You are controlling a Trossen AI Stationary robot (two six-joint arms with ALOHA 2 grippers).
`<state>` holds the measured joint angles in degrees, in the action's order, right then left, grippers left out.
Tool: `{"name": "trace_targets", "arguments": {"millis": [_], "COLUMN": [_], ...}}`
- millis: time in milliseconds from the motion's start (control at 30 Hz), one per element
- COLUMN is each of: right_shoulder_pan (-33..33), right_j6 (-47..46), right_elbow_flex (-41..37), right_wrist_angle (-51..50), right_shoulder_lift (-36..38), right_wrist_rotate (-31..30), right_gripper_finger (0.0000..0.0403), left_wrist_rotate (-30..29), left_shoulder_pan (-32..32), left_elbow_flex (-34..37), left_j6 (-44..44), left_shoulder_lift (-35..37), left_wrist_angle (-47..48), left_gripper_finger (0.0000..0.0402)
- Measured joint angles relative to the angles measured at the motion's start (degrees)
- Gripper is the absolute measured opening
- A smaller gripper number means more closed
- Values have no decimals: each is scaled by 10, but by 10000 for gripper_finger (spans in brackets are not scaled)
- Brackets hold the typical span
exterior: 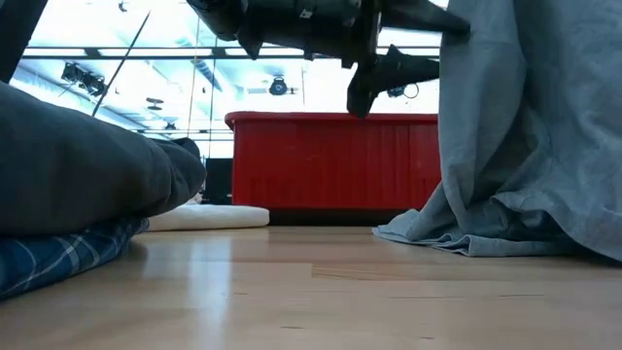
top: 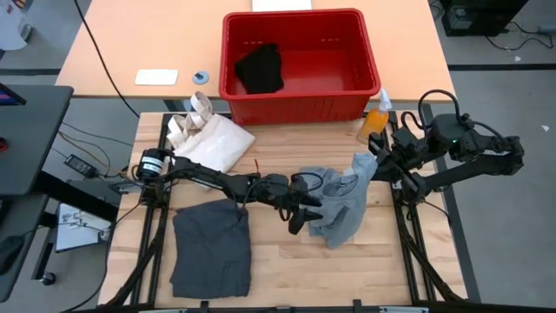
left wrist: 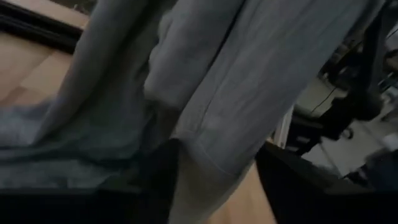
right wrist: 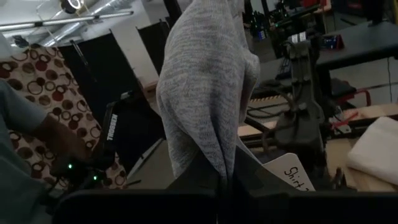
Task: Fold Laundry from Bin
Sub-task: Fold the light gray t-shirt
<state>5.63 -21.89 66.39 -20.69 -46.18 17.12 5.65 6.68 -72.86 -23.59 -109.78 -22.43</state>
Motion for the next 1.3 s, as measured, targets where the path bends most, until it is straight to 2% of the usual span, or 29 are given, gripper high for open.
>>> {"name": "trace_targets", "arguments": {"millis": [67,167,233,367,500,700,867,1067,1200,1300], "right_shoulder_pan": [0,0,0,0,0,0,0,-1,-1,-1], "right_j6": [1,5,6,10,15,31,55,55,61,97], "right_elbow_flex": [0,0,0,0,0,0,0,0,0,0], "right_wrist_angle": [2,6,6,5,5,1,-46,-135,-199,-228], "right_shoulder_lift": [1,1,2,15,37,59,60,48,44,38], "right_wrist_rotate": [-5,-6,-6,-14,-28,-81,-183,-292,-303,-272], "right_gripper_finger": [12,12,12,12,12,13,13,13,13,13], "left_wrist_rotate": [0,10,46,108,117,15,-58,-143,-187,-210], "left_shoulder_pan": [0,-3,-10,-30,-44,-71,-87,-88,-88,-92], "left_elbow_flex": [0,0,0,0,0,0,0,0,-20,-54], "left_j6": [15,9,-21,-85,-52,30,35,39,65,102], "left_shoulder_lift": [0,0,4,49,152,315,400,452,469,469], "left_wrist_angle": [-5,-43,-65,-25,71,207,217,220,224,218], "left_gripper_finger": [155,47,17,8,5,4,3,3,3,4]}}
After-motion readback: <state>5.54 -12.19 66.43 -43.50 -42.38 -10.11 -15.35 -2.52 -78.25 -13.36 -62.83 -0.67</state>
